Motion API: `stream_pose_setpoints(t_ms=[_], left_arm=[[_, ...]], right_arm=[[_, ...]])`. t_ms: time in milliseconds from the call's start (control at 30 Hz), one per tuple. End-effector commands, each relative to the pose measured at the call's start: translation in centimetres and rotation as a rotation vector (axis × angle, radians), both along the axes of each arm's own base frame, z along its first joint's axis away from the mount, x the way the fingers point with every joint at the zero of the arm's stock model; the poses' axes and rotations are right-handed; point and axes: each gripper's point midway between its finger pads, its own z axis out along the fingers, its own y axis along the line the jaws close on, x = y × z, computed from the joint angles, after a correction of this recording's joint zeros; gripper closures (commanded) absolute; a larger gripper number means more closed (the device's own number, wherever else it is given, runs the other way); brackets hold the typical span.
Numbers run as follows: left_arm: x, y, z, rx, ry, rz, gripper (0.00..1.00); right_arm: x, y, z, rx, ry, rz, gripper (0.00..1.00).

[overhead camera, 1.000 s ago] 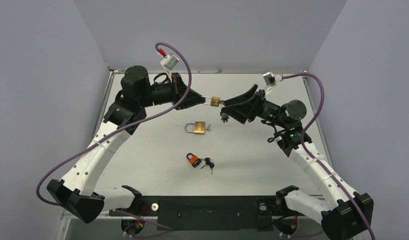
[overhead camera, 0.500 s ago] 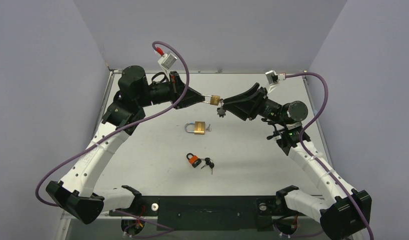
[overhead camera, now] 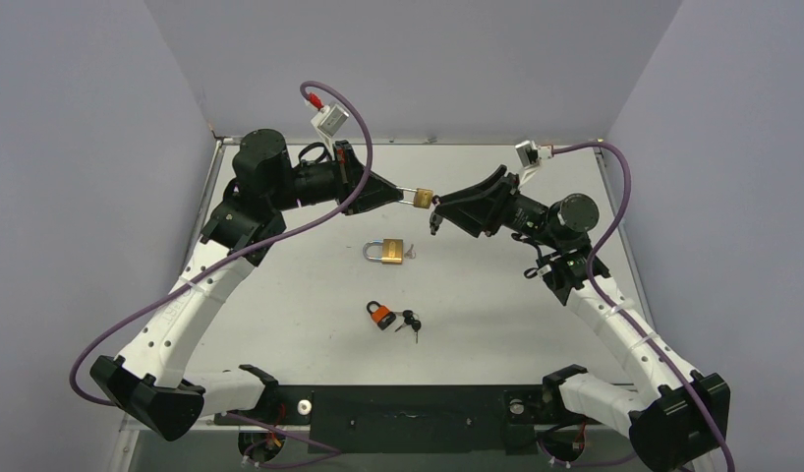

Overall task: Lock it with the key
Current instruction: Lock the lock.

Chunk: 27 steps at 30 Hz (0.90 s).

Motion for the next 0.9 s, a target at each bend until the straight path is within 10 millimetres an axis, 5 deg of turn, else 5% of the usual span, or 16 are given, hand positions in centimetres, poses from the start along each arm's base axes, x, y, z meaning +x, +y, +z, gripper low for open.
stream_pose_setpoints(t_ms=[0, 467, 767, 867], left_arm=[[-1.1, 0.4, 3.3, -0.055, -0.095, -0.022, 1.0], [-0.7, 0.2, 3.4, -0.059, -0.085, -0.024, 1.0], [-0.5, 0.1, 3.5, -0.059, -0.086, -0.02, 1.0], [0.0, 0.2, 3.3, -0.047, -0.09, 0.003, 1.0]], right_arm=[[-0.2, -0.5, 3.0, 0.022, -0.116, -0.031, 0.59], [-0.2, 0.4, 2.4, -0.024, -0.12, -0.02, 0.68], [0.1, 0.2, 1.8, -0.047, -0.112, -0.037, 1.0], [0.7, -0.2, 1.3, -0.064, -0.102, -0.072, 1.0]])
